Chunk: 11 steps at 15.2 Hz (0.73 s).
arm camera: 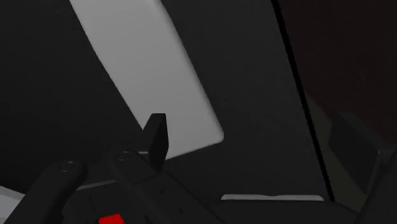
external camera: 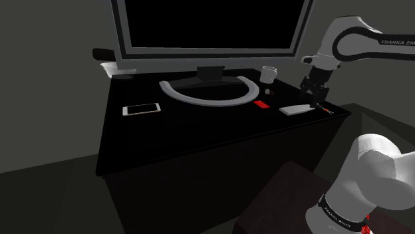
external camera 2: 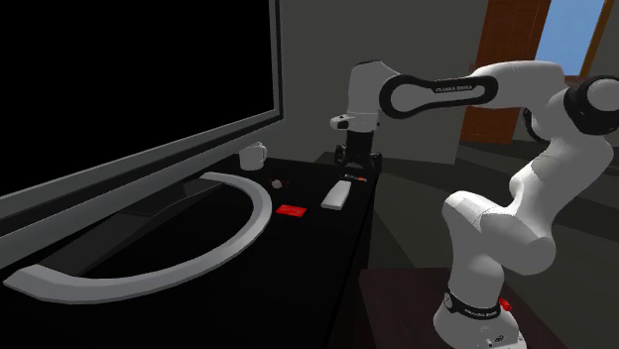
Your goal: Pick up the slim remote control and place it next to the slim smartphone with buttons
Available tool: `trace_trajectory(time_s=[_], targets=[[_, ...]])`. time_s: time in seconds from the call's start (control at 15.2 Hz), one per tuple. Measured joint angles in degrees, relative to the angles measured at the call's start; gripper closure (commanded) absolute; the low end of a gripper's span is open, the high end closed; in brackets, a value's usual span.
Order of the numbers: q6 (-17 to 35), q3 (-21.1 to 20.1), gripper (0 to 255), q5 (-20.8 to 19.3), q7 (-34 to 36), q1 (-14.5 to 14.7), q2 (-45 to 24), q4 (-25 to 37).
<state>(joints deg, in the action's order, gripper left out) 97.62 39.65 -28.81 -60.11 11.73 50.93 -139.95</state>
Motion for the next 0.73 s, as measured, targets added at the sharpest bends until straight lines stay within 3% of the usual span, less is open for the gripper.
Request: trace_trajectory(time_s=[0.46, 0.73], targets=[[4.09, 16.38, 0, -5.15, -23.2, 11.69, -8.87, 8.79], [6.54, 19.27, 0, -6.32, -25.15, 13.03, -9.75, 7.89]])
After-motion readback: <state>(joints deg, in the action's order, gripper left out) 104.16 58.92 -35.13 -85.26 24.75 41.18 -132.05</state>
